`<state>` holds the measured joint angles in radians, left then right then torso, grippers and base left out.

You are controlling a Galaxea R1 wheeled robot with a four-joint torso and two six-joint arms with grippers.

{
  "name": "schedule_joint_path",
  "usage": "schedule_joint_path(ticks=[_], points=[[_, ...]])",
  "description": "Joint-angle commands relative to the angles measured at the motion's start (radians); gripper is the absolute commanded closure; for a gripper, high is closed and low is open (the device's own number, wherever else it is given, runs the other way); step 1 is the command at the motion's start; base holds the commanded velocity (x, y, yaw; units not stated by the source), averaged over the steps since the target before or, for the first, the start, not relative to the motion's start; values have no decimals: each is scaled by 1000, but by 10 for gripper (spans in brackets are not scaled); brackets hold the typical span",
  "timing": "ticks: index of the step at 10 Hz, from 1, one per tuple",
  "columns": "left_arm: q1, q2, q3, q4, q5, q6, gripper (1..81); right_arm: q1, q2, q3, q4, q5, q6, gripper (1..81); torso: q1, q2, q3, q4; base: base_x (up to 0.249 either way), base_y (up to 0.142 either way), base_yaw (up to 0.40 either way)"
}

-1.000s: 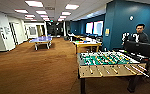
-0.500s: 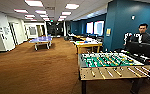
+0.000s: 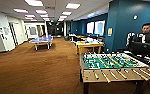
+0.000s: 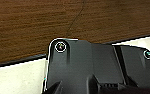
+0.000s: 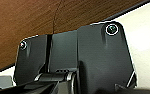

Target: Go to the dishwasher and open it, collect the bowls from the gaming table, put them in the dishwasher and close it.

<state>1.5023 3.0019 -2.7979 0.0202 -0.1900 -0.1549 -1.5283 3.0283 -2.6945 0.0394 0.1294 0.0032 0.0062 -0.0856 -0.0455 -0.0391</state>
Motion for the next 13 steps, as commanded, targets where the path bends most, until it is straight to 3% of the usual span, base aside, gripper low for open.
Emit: schedule_joint_path(ticks=[1,5,9,13], points=[[-58,-1,-6,-5,35,0,10,58,-3,6,-12,-47,-2,10,0,0,0,0,143,80,0],[-58,0,-6,-5,35,0,10,59,-3,6,-12,-47,-3,10,-2,0,0,0,143,66,0],[-57,-1,-6,-6,35,0,10,61,-3,6,-12,-47,-3,10,-2,-1,0,0,143,0,0],[-58,-3,-6,-6,35,0,10,58,-3,6,-12,-47,-3,10,-4,-2,1,0,143,91,0]])
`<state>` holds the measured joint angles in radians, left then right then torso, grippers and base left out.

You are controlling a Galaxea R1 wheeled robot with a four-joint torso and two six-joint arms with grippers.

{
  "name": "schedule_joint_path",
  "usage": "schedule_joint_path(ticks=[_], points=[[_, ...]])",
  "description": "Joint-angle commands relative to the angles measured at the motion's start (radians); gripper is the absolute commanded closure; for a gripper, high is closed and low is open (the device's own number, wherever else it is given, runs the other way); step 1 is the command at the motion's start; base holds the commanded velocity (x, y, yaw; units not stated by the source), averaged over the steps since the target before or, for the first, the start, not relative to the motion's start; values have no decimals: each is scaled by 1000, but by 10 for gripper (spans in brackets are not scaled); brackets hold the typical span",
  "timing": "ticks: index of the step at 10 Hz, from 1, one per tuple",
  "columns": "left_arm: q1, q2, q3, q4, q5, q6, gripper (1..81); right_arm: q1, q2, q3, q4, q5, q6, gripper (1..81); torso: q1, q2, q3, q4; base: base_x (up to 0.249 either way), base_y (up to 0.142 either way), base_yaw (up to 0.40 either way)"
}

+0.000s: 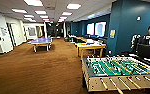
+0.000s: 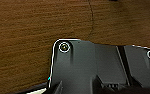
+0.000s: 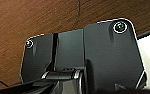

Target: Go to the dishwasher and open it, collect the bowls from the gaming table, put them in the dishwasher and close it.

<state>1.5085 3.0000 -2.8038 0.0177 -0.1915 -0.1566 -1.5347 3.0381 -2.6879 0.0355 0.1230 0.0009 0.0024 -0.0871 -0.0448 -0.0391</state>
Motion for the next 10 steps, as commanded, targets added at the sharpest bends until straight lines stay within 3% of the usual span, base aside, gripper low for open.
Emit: schedule_joint_path(ticks=[1,10], points=[[-64,-1,0,-4,37,0,10,64,-12,-1,-8,-40,-1,10,0,0,0,0,143,97,0],[-64,-1,0,-4,37,0,10,63,-12,-1,-8,-40,-1,10,0,0,0,0,141,108,0]])
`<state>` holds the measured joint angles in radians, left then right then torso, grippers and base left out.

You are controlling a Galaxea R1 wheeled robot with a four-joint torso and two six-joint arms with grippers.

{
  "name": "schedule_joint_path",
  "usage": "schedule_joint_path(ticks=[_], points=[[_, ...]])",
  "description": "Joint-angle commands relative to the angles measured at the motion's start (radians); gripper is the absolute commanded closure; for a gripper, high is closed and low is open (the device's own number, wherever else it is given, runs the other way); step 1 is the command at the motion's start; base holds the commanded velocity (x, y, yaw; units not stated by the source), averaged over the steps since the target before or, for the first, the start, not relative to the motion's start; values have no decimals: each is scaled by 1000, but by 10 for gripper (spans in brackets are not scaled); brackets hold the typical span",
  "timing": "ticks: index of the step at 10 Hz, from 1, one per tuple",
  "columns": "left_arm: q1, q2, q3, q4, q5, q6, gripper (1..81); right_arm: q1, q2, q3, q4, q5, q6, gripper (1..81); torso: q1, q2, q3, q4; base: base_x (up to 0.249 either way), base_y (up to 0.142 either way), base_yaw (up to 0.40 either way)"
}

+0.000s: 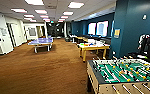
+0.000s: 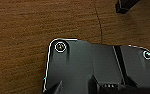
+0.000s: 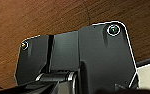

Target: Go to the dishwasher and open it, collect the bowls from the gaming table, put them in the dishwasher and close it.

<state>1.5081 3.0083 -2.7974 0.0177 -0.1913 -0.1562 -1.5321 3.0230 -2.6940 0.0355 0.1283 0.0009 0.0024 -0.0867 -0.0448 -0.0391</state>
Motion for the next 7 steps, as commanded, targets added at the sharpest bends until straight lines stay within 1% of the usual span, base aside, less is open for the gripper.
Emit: schedule_joint_path(ticks=[1,7], points=[[-64,-9,-7,-4,36,0,10,62,3,5,-8,-45,-1,10,0,0,0,0,140,141,0],[-64,-8,-7,-4,38,1,10,65,3,5,-9,-45,-1,10,0,0,0,0,140,153,0]])
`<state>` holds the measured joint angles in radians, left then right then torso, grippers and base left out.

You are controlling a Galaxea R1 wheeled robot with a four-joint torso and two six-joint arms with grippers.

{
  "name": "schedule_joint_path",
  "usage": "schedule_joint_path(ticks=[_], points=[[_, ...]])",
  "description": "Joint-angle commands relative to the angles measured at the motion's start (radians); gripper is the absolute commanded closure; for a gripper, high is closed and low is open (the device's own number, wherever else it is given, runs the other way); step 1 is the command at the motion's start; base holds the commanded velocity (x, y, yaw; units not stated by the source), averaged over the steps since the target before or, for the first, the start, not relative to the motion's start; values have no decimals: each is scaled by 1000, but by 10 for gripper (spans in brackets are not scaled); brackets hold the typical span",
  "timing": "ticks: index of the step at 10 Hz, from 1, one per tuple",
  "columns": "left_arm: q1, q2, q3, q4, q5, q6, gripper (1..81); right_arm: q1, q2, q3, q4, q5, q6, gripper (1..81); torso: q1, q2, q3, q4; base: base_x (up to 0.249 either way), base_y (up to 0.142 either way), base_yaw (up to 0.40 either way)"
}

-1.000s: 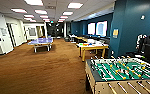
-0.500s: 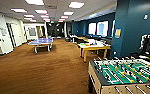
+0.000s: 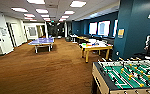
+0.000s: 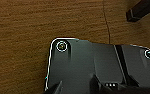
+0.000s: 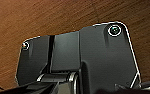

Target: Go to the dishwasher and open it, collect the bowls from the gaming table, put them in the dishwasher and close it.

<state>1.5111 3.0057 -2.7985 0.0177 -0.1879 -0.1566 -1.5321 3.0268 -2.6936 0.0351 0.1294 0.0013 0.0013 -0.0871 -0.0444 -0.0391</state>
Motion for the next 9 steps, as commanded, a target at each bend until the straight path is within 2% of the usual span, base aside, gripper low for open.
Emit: schedule_joint_path(ticks=[1,4,9], points=[[-67,-4,-6,-4,34,2,10,65,-1,5,-9,-47,-1,10,0,0,0,0,140,140,0],[-67,-4,-6,-4,34,2,10,62,-1,5,-9,-47,-1,10,1,1,0,0,152,119,0],[-67,-4,-6,-4,33,2,10,59,-1,5,-9,-47,-1,10,-1,-1,0,0,174,87,0]])
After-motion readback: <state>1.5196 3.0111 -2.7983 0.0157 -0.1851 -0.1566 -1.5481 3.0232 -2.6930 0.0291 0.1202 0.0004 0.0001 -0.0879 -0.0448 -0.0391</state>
